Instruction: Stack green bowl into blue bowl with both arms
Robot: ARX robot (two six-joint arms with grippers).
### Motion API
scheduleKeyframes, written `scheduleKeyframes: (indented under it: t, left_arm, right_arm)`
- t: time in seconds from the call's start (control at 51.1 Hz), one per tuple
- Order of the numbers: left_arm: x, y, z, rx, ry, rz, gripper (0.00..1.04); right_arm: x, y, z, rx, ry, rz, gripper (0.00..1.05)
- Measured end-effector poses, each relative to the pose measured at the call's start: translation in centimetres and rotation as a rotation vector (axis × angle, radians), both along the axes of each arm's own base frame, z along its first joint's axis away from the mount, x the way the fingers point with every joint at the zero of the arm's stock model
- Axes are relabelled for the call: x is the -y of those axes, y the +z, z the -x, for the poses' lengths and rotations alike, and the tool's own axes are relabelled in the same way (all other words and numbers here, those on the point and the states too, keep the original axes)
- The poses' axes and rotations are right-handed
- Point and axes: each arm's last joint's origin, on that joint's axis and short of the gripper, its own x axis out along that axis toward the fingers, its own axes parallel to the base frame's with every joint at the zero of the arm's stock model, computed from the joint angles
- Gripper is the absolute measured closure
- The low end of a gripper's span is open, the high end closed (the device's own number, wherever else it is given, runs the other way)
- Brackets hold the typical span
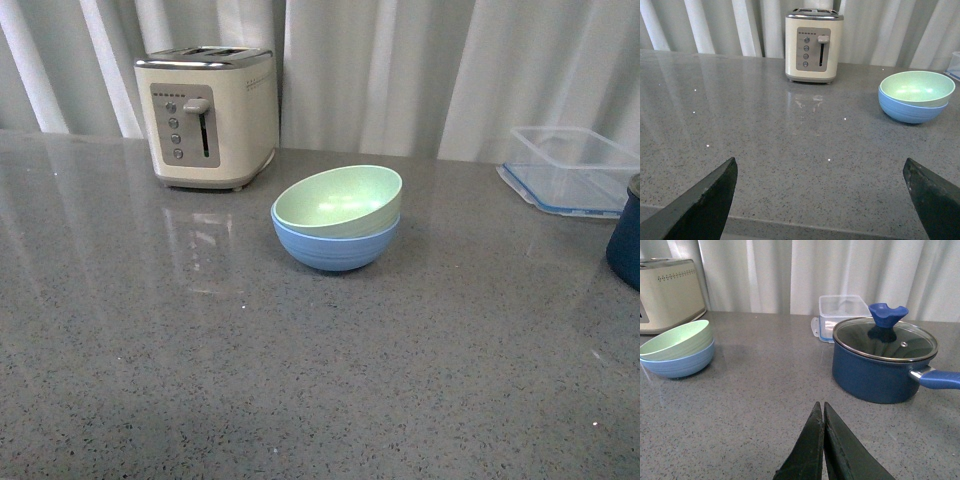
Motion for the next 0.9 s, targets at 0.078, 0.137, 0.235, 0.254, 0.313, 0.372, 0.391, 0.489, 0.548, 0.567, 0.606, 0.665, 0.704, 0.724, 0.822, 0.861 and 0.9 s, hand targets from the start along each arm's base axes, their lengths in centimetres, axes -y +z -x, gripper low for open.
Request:
scheduleKeyframes:
  t: [0.078,0.137,0.235,0.254,0.313,0.372,0.391,0.489,0.548,0.567,0.606,0.665,0.704,0.724,0.822,0.861,0.9]
  left_arm:
    - [0.0,0.0,0.0,0.0,0.0,0.0,0.07]
    - [0.0,0.0,0.0,0.0,0.0,0.0,0.07]
    - [0.0,0.0,0.0,0.0,0.0,0.0,0.07]
    - [0.0,0.0,0.0,0.0,0.0,0.0,0.07]
    - [0.0,0.0,0.0,0.0,0.0,0.0,0.07]
    - [0.0,0.0,0.0,0.0,0.0,0.0,0.07]
    - [0.0,0.0,0.0,0.0,0.0,0.0,0.07]
    - [0.0,0.0,0.0,0.0,0.0,0.0,0.07]
    - [0.0,0.0,0.0,0.0,0.0,0.0,0.07]
    - [0.0,0.0,0.0,0.0,0.0,0.0,0.07]
    - [0.0,0.0,0.0,0.0,0.0,0.0,0.07]
    - [0.0,0.0,0.0,0.0,0.0,0.0,0.07]
    - [0.0,0.0,0.0,0.0,0.0,0.0,0.07]
    - [0.0,0.0,0.0,0.0,0.0,0.0,0.07]
    - [0.0,0.0,0.0,0.0,0.0,0.0,0.07]
    - [0.0,0.0,0.0,0.0,0.0,0.0,0.07]
    - [0.0,0.0,0.0,-0.001,0.0,0.0,0.07]
  right_arm:
    - [0.0,0.0,0.2,0.001,0.0,0.0,1.04]
    - [0.0,0.0,0.3,0.001,0.0,0.0,1.04]
    - [0.0,0.0,0.5,0.002,0.0,0.0,1.04]
    - [0.0,0.0,0.6,0.002,0.0,0.0,1.04]
    - [0.0,0.0,0.7,0.003,0.0,0.0,1.04]
    - [0.0,0.0,0.8,0.002,0.0,0.0,1.04]
    - [0.0,0.0,0.9,0.002,0.0,0.0,1.04]
    - [0.0,0.0,1.1,0.002,0.0,0.0,1.04]
    - [0.0,0.0,1.2,0.003,0.0,0.0,1.04]
    - [0.0,0.0,1.2,0.002,0.0,0.0,1.04]
    - [0.0,-0.1,1.5,-0.001,0.0,0.0,1.04]
    - [0.0,-0.5,2.0,-0.034,0.002,0.0,1.04]
    - [0.0,-0.3,2.3,-0.009,0.002,0.0,1.04]
    - [0.0,-0.3,2.3,-0.002,0.002,0.0,1.04]
    - [0.0,-0.3,2.3,-0.004,0.001,0.001,1.01]
    - [0.0,-0.3,2.3,-0.005,0.001,0.001,0.96]
    - [0.0,-0.3,2.3,-0.005,0.001,0.001,0.89]
